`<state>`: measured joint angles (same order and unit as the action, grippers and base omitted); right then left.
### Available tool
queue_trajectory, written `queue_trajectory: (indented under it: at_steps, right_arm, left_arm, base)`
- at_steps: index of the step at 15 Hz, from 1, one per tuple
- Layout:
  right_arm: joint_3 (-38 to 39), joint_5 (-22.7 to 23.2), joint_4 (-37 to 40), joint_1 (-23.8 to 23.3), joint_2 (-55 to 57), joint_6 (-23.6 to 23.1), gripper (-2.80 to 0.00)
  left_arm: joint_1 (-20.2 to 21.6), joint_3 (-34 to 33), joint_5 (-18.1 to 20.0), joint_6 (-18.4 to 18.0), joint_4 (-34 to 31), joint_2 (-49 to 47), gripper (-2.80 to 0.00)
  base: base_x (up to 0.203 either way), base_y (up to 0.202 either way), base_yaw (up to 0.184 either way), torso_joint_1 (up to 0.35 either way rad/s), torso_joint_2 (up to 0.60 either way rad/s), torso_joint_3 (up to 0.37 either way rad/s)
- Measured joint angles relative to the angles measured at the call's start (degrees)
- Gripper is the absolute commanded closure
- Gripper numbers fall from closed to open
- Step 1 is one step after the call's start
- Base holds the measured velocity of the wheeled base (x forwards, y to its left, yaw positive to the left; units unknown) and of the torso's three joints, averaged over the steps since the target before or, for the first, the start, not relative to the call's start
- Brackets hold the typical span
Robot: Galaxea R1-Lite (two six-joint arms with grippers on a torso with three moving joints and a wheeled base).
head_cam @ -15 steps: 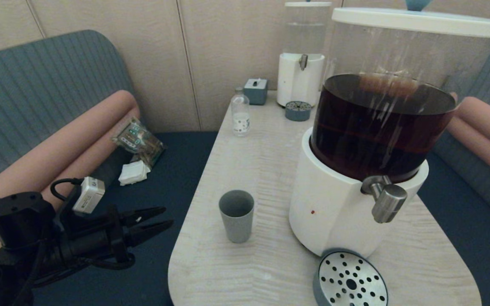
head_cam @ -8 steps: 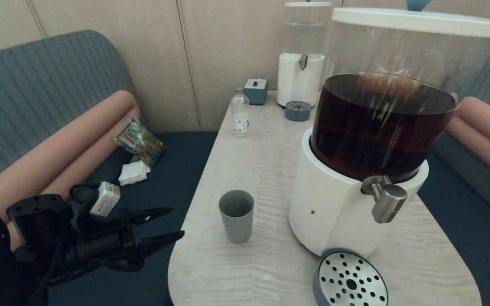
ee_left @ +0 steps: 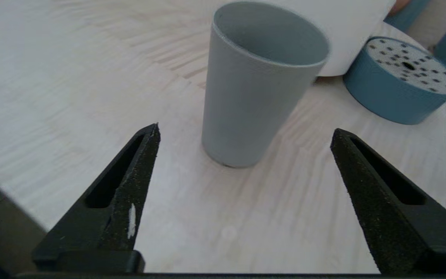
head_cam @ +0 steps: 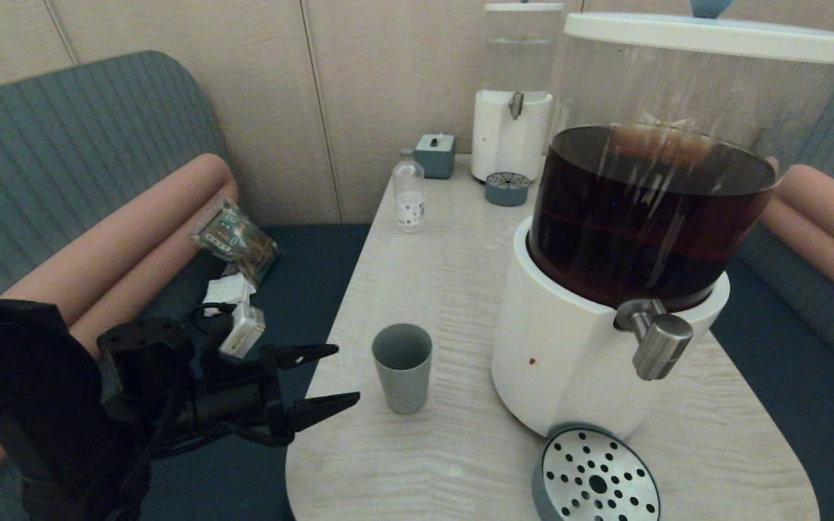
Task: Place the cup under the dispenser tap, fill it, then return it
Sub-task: Pick up the cup
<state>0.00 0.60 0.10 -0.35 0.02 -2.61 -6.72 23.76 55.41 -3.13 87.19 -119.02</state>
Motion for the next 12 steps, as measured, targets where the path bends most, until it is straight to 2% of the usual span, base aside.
queue_trajectory:
  at_steps: [12]
  right_arm:
    - [0.00,0.00,-0.02,0.00,0.00,0.00,0.00]
  left_arm:
    - [-7.88,9.19,-3.06,1.77,-0.01,-7.37,-2.80]
  base:
    - [0.000,0.000,0.000,0.000,0.00,0.000]
